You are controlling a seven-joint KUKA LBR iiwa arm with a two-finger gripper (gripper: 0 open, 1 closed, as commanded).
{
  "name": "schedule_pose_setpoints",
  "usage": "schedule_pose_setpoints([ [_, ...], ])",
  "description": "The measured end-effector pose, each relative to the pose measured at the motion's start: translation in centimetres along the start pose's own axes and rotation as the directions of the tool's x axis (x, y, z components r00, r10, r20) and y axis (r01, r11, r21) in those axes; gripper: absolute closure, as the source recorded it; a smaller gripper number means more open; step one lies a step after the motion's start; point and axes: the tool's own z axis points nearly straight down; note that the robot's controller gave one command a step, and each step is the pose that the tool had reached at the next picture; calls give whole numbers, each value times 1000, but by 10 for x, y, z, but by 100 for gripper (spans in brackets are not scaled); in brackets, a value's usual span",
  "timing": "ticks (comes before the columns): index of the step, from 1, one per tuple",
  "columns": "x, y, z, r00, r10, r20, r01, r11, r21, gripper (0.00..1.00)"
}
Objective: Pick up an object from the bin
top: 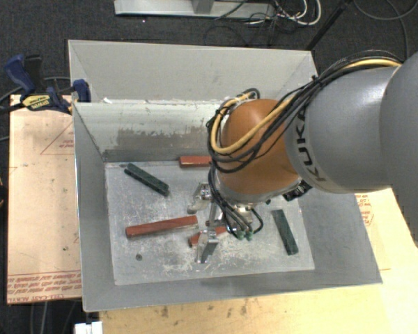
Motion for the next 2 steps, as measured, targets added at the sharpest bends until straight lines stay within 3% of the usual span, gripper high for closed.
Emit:
schedule_pose_setpoints([
  [1,-2,0,-4,1000,2,7,-2,1000,-1,0],
  [2,-61,-3,69,997,75,23,-75,997,-8,100],
])
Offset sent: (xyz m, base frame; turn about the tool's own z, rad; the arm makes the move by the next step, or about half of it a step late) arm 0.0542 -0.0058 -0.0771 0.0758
